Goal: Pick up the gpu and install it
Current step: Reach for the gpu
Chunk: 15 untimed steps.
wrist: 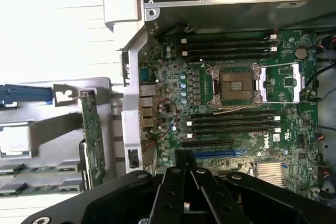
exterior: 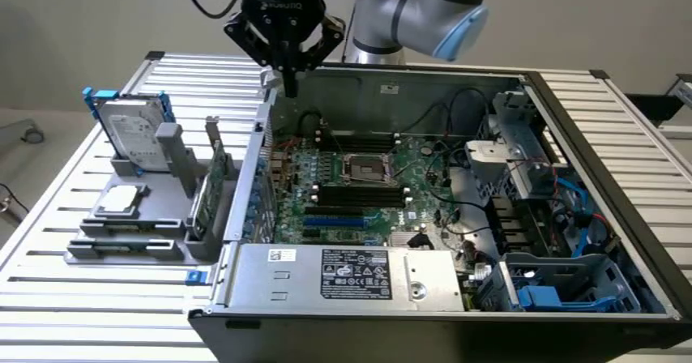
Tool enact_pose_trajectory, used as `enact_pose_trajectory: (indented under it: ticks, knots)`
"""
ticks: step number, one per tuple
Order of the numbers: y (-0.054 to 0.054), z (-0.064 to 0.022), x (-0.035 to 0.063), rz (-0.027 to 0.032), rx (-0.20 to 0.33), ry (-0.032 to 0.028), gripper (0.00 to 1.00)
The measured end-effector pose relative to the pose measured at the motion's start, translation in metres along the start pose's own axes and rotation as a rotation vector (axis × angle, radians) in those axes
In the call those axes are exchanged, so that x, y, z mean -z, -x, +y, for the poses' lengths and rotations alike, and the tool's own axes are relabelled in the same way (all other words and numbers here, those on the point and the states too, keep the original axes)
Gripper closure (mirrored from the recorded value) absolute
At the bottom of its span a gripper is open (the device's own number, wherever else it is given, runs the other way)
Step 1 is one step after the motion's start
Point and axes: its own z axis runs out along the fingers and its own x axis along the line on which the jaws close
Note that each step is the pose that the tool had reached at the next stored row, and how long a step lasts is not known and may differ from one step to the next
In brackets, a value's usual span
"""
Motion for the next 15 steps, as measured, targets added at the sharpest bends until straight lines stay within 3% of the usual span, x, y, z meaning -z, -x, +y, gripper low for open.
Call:
enact_pose_trajectory:
  ticks: [15]
  knots:
    - [-0.068,-0.0056,-0.0161,0.0089,-0.001,-0.0010,0.89]
